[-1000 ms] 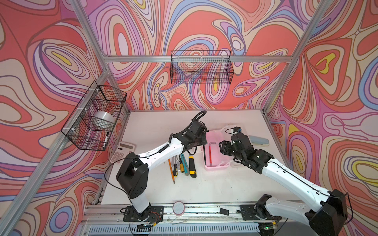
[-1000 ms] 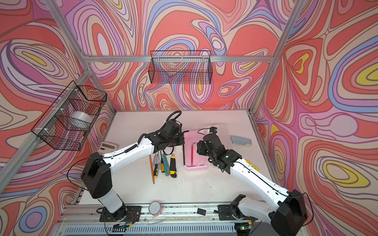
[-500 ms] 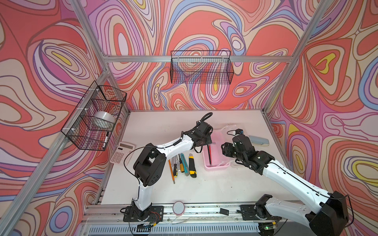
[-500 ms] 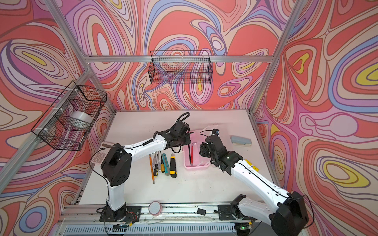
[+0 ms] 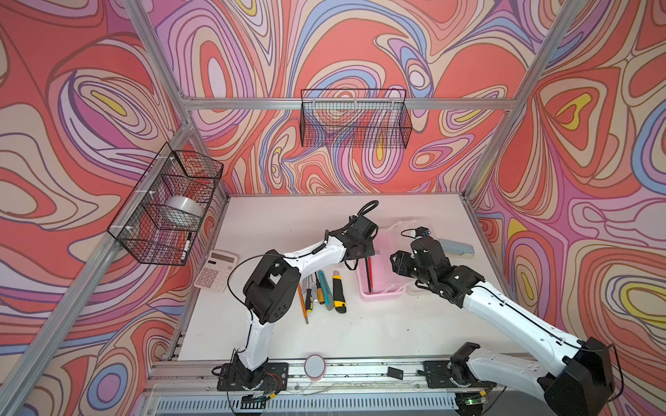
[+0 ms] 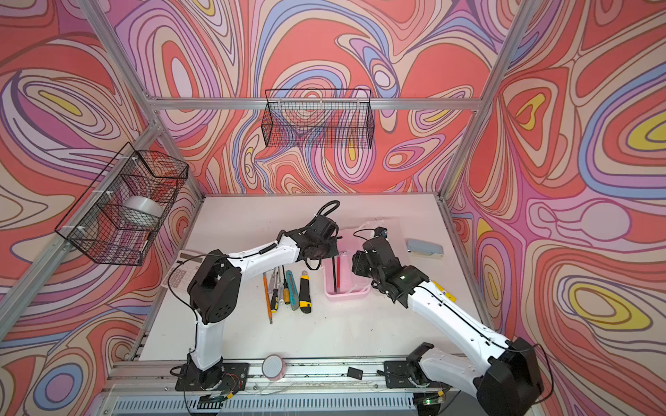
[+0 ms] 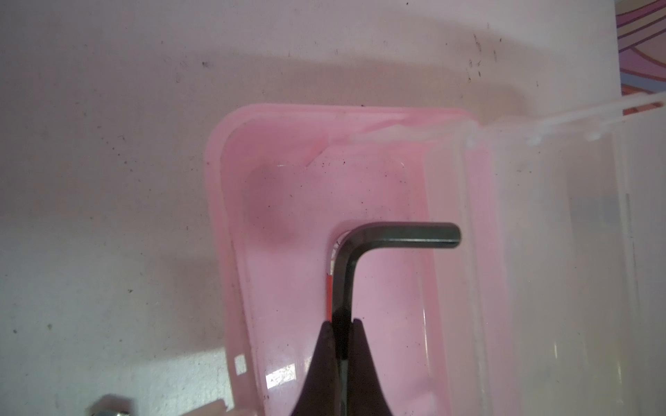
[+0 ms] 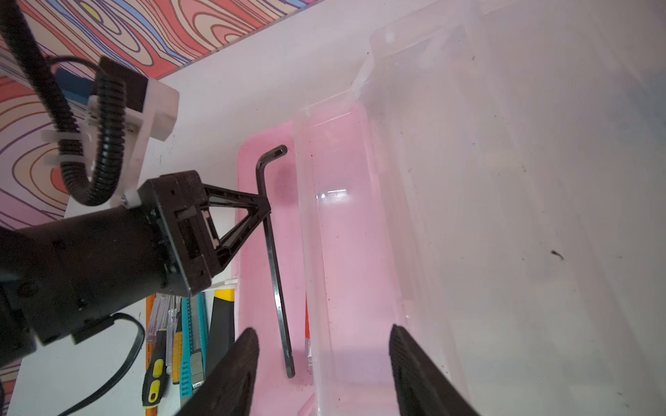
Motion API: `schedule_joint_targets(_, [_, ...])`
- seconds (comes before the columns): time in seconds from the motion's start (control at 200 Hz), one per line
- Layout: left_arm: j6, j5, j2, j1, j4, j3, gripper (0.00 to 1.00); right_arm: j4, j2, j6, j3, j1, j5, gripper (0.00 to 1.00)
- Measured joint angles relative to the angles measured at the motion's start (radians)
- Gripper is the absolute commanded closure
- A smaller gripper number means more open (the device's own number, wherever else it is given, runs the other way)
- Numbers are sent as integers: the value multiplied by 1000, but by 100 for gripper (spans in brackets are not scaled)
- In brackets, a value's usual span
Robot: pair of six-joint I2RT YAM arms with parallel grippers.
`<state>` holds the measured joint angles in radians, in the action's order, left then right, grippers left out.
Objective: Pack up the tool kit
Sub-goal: 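Lower the black hex key into the box beside the red key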
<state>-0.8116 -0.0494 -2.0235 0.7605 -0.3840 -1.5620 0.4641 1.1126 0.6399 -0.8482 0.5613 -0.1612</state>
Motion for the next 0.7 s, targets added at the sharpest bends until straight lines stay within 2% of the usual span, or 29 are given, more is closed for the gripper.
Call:
schedule_joint_targets(0.03, [6,0,-1,0,-4,0,88,0,0,0,0,0,1,39])
schedule_joint_targets(0.145, [22,0,-12,0,-25,-5,84,-1,3,-2,0,0,3,38])
schedule_joint_targets(0.696, [77,-8,-23,0,-36,-13,82,3,25,-36,-47,-4,13,38])
